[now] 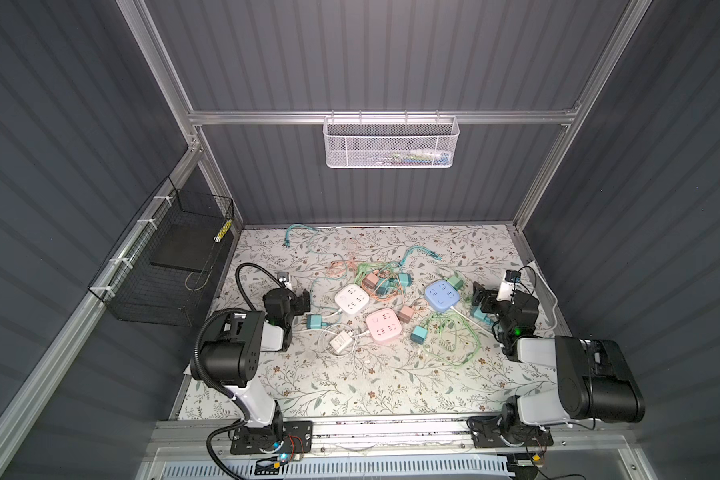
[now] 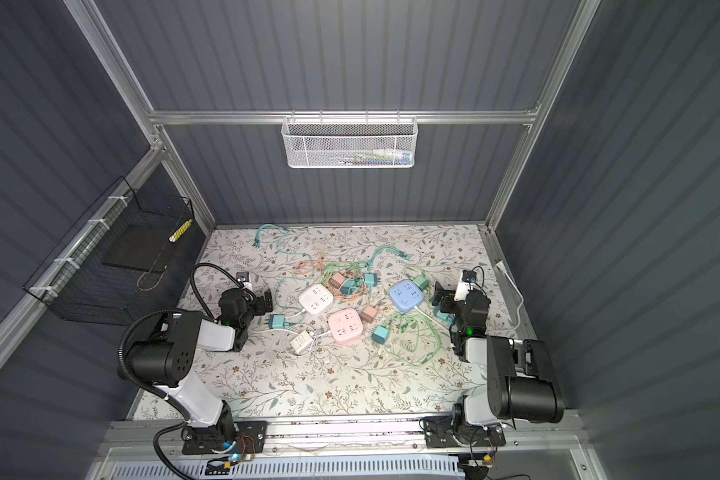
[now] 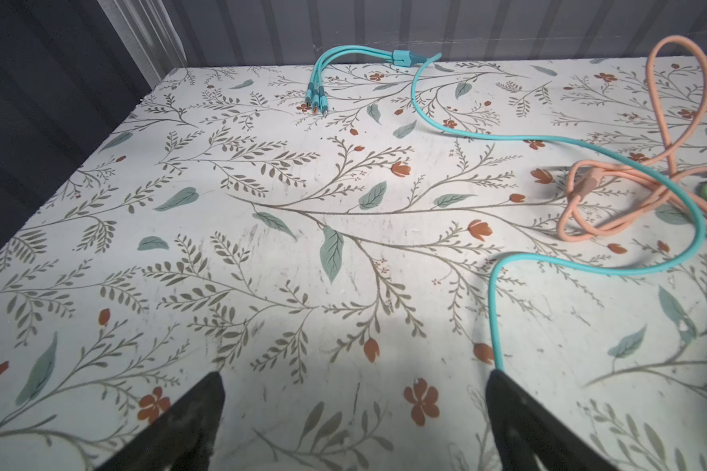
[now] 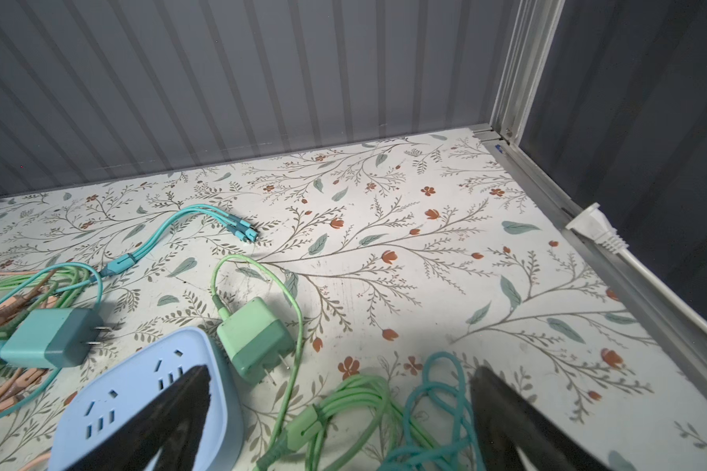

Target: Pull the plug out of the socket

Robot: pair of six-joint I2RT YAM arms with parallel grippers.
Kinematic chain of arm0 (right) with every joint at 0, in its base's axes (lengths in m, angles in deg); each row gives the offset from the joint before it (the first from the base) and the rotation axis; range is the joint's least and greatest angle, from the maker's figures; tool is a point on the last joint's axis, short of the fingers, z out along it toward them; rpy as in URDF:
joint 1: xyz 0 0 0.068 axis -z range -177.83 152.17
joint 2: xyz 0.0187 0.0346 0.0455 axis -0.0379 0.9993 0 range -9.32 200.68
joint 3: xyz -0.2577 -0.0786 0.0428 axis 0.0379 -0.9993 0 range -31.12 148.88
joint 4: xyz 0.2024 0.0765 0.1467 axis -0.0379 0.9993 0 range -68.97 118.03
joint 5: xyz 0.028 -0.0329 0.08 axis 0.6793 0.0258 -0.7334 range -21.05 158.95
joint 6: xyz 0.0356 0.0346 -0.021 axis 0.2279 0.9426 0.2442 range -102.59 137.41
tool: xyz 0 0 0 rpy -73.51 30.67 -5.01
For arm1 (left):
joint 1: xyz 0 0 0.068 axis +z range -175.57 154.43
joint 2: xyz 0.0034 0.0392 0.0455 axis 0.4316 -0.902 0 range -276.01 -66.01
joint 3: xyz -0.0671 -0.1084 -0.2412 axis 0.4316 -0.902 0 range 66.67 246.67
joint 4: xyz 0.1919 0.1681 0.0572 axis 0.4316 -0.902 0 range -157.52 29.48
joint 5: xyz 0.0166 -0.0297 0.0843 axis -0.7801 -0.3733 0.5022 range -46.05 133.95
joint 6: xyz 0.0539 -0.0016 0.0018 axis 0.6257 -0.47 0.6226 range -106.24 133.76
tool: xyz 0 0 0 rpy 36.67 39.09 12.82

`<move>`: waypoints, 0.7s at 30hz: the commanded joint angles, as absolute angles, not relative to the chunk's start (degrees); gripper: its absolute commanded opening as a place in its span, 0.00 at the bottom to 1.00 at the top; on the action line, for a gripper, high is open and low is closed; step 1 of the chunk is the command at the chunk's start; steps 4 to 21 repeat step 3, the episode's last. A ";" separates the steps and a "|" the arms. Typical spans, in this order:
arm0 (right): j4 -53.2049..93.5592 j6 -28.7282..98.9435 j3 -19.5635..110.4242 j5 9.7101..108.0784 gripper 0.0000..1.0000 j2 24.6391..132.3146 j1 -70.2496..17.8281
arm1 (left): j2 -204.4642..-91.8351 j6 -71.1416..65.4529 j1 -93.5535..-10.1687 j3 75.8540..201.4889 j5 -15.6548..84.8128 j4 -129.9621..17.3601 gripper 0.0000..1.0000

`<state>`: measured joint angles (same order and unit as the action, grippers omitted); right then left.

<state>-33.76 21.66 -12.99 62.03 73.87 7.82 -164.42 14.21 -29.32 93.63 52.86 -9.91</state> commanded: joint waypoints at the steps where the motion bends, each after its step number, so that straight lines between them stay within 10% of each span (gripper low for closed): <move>1: -33.81 20.75 -12.00 63.94 0.99 74.22 7.27 | -164.39 14.86 -29.01 94.27 52.28 -9.30 1.00; 21: -33.94 20.75 -12.05 63.89 0.99 74.11 7.27 | -164.40 14.90 -29.00 94.27 52.29 -9.30 1.00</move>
